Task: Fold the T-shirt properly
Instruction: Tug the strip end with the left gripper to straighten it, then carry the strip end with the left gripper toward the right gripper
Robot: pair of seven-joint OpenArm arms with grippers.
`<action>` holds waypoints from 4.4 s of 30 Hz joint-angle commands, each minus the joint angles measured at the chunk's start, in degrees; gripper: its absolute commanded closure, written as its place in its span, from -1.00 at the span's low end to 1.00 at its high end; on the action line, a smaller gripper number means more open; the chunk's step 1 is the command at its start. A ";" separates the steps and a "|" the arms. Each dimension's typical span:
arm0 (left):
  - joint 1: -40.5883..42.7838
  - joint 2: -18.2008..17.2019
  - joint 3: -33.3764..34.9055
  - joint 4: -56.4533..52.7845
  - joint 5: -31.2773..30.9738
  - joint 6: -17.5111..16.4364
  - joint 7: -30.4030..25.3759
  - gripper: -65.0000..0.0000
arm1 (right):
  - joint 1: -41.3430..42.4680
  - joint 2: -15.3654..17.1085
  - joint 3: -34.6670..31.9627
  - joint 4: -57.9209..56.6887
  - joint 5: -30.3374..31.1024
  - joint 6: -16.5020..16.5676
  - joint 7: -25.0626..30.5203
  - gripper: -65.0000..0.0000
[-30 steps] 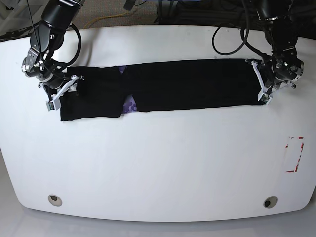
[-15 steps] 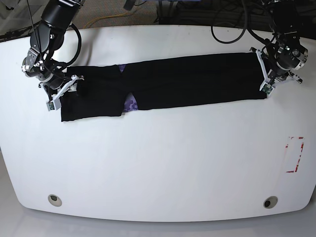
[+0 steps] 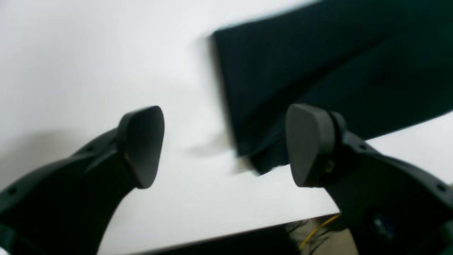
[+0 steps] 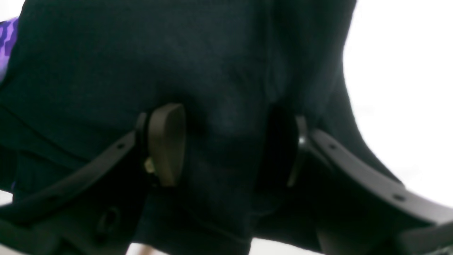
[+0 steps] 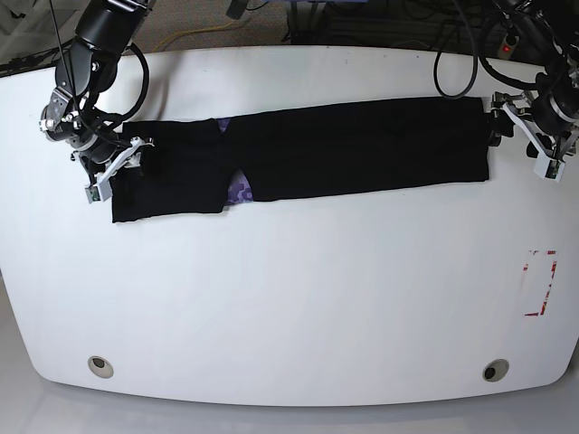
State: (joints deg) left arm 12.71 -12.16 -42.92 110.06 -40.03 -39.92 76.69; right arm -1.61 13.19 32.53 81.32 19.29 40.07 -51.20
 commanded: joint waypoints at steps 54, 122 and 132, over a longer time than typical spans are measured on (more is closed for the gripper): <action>-6.07 -0.19 11.84 -9.80 -5.38 -0.08 -3.23 0.89 | -0.81 0.74 0.04 0.40 -0.34 -0.07 -0.27 -0.10; -21.02 5.88 53.77 -3.64 18.27 -0.08 -2.00 0.24 | -1.25 -2.42 0.04 2.24 -0.34 -0.07 -0.27 -0.10; -9.85 1.92 52.54 -3.73 26.18 -0.08 -16.25 0.95 | 0.68 -2.77 0.83 14.37 0.18 -0.07 -6.78 -0.36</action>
State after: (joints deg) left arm 2.52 -10.46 9.74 105.36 -14.28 -39.94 63.70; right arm -2.92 9.39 32.75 92.53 18.41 39.90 -57.67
